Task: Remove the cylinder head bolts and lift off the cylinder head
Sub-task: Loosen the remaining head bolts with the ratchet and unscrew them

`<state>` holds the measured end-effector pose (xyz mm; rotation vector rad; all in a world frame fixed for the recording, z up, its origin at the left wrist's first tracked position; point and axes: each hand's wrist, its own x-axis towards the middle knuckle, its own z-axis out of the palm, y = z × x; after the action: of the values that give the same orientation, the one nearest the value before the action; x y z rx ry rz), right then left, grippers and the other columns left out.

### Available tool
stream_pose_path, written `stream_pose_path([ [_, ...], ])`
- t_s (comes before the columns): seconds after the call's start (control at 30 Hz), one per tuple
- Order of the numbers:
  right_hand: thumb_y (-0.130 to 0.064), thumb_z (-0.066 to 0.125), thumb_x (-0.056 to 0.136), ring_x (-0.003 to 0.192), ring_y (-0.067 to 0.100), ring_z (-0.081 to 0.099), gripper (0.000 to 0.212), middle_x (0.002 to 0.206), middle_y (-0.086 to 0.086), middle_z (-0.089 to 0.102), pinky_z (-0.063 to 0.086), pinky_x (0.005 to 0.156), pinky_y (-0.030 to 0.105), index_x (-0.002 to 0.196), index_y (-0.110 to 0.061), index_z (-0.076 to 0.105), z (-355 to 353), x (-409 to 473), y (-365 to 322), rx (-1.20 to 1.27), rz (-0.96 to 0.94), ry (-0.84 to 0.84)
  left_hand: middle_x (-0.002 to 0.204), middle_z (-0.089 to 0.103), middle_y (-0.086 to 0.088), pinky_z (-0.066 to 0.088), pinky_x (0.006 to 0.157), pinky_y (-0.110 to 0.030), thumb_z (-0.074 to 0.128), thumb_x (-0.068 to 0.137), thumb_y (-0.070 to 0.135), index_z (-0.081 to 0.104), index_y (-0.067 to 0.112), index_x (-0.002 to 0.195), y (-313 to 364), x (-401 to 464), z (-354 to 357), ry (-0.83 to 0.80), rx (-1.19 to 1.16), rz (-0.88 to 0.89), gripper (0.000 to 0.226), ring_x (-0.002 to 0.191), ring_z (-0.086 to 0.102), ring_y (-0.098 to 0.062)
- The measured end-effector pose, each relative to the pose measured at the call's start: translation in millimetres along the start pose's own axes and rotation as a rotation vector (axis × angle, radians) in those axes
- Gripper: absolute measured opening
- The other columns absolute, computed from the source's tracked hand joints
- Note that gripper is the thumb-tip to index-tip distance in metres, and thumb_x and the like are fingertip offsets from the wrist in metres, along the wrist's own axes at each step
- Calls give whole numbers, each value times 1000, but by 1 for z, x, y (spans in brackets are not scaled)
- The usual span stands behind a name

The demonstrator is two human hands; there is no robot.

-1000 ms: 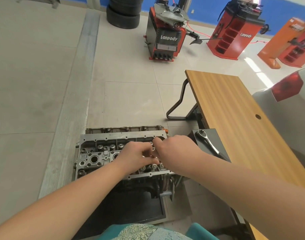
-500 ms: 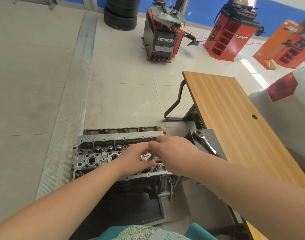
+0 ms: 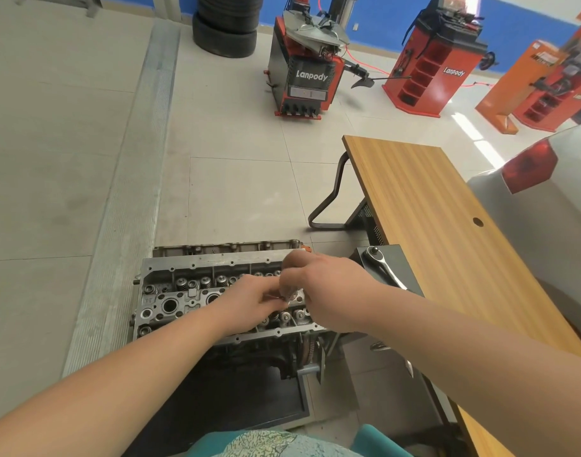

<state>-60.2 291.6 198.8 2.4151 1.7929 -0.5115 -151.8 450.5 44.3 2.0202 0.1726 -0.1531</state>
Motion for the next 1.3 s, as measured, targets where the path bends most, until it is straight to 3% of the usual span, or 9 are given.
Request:
stream_pose_path([
  [0.1,-51,51,102,66,14,49,26,91,-10,57,29,50,27,114,-29,55,5,6,-4,-55,146,90,95,71,23,54,78,-25,77,74,57,69,47,92,5,5,0,127,11,27,21,90,67,2],
  [0.3,-4,62,87,99,20,57,32,116,-5,60,31,59,25,108,-27,69,7,3,5,-47,-6,15,107,72,28,54,98,-29,72,97,27,68,44,102,0,4,-2,-63,15,-6,19,109,66,8],
  [0.5,-62,48,100,70,14,57,37,92,-12,62,41,55,28,124,-35,57,8,6,-1,-21,143,128,86,68,26,52,71,-31,82,75,49,66,38,81,4,10,1,65,75,-9,21,79,63,4],
  [0.63,-24,59,102,77,21,58,9,91,-4,59,41,56,32,109,-24,53,13,11,0,-45,205,25,105,68,32,54,95,-27,85,82,41,66,57,98,2,10,2,30,4,1,30,104,64,3],
  [0.7,-7,63,91,99,18,58,34,114,-6,58,44,67,31,117,-29,63,9,5,6,-11,69,-12,105,66,42,48,93,-18,78,92,32,61,71,98,-1,7,0,-37,55,15,43,107,62,12],
  [0.93,-51,51,104,62,11,50,27,74,-8,53,33,49,29,103,-25,54,12,11,-1,-87,224,34,103,62,36,46,75,-17,88,79,47,61,54,94,-1,11,0,17,106,30,32,94,57,13],
  [1.03,-10,59,92,91,19,62,36,109,-8,61,50,63,33,121,-31,62,7,5,1,-20,118,-41,120,63,40,46,92,-11,79,91,38,62,57,121,-3,8,-3,-78,134,22,39,109,57,17],
  [1.13,-18,62,88,98,14,58,38,126,-13,55,45,65,29,120,-37,66,1,0,3,73,14,8,102,68,38,47,83,-11,79,92,31,65,58,94,-6,10,-3,-88,149,9,30,97,64,16],
  [1.3,-46,49,105,67,19,55,23,78,-6,56,39,52,30,99,-25,52,13,10,-1,-52,210,62,105,66,28,54,91,-26,86,79,51,64,43,105,-7,13,4,6,173,30,35,102,62,5],
])
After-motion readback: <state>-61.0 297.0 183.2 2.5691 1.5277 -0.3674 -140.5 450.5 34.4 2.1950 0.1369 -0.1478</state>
